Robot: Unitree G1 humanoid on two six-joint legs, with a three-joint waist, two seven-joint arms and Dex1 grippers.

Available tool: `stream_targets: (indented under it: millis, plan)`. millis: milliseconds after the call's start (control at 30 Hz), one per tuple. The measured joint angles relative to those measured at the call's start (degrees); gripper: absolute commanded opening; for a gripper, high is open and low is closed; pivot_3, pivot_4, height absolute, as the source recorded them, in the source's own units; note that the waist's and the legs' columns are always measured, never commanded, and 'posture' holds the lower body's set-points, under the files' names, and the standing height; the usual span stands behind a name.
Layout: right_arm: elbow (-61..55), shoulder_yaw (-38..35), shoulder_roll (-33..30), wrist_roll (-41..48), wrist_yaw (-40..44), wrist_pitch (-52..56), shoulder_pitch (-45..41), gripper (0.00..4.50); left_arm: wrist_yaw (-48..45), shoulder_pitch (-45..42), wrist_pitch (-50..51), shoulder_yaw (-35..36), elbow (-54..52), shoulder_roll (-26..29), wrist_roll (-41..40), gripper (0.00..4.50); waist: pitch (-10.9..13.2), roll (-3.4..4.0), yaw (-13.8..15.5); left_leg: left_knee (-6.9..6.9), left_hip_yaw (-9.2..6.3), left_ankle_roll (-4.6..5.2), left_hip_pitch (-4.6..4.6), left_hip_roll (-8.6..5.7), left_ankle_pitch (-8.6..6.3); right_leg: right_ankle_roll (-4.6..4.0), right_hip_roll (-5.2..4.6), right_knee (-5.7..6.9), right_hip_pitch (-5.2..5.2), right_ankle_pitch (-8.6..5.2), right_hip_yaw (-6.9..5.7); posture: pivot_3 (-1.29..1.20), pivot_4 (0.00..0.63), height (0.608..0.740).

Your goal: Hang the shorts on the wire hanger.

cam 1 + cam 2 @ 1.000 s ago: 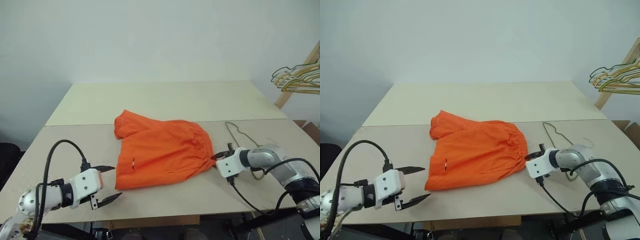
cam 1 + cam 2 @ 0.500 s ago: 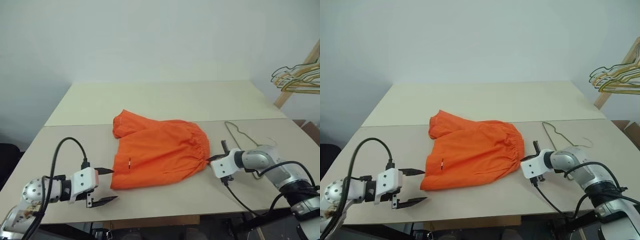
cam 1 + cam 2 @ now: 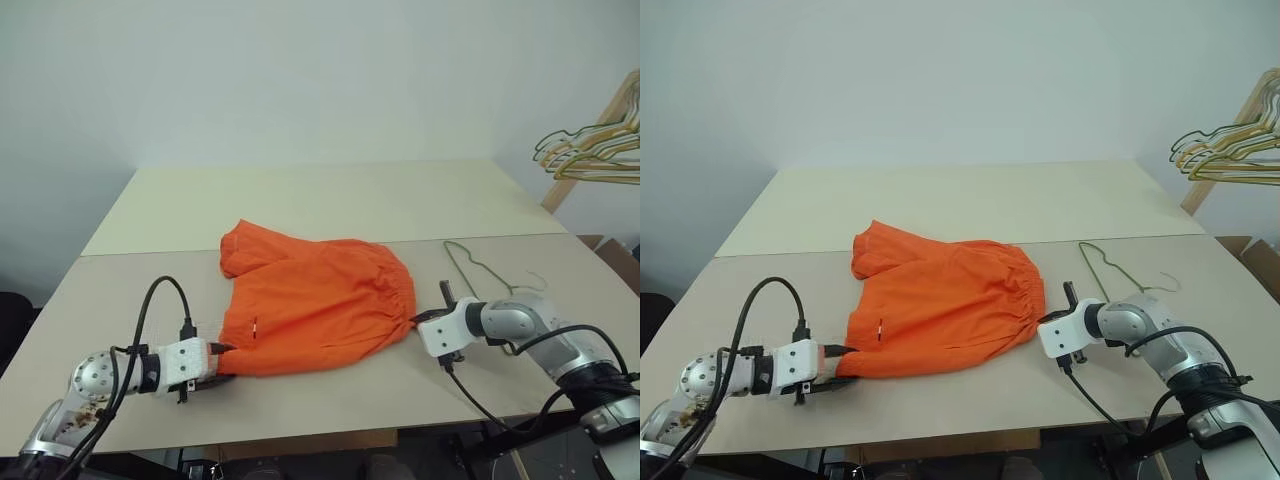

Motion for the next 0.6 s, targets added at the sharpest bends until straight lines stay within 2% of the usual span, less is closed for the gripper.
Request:
stream_targets:
  millis: [33,100,233,333,467,600]
  plan:
    - [0.0,0.0,0.0,0.0,0.0,0.0,0.0,0.0,-0.1,0.1,0.0,0.0,0.0,0.0,-0.6,0.56,0.0,0.0,0.0,0.0,0.0,0.0,0.0,0.0,0.0,0.0,0.0,0.0,0.0,0.0,0.0,0.02,0.0,0.74]
    - [-0.2,0.0,0.0,-0.1,0.1,0.1,0.0,0.0,-0.6,0.7,0.0,0.1,-0.3,0.1,-1.1,0.04,0.0,0.0,0.0,0.0,0.0,0.0,0.01,0.0,0.0,0.0,0.0,0.0,0.0,0.0,0.0,0.03,0.0,0.74]
    - [-3.9,-0.4,-0.5,0.4,1.2,2.8,2.1,0.0,-1.3,3.4,-0.6,0.3,-1.2,1.7,-1.0,0.04,0.0,0.0,0.1,-0.01,-0.02,0.0,-0.01,0.03,-0.01,0.0,0.01,0.0,-0.02,0.0,-0.01,0.04,0.0,0.74]
    - [-12.2,-1.1,-3.9,4.5,5.4,6.0,7.0,0.0,-0.7,6.9,-2.0,1.4,-3.1,4.5,0.5,0.04,0.0,0.0,0.4,-0.02,-0.23,0.06,-0.04,0.05,-0.04,0.0,0.0,-0.03,-0.05,-0.01,-0.04,0.04,0.0,0.74]
    - [-27.5,-3.6,-10.4,15.3,13.6,12.3,15.0,0.0,-2.7,16.3,0.1,7.0,-10.3,10.9,-0.6,0.04,0.0,0.03,0.6,-0.02,-0.38,0.45,-0.04,0.11,-0.28,0.01,-0.05,-0.04,-0.07,-0.04,-0.02,0.03,0.0,0.74]
    - [-35.1,-6.6,-13.4,23.9,18.4,18.9,15.9,0.0,-4.5,19.8,4.7,11.7,-15.9,12.9,-3.7,0.04,0.0,0.02,0.7,-0.01,-0.39,0.56,0.18,0.13,-0.35,-0.05,-0.07,-0.03,0.11,-0.08,-0.03,0.04,0.0,0.74]
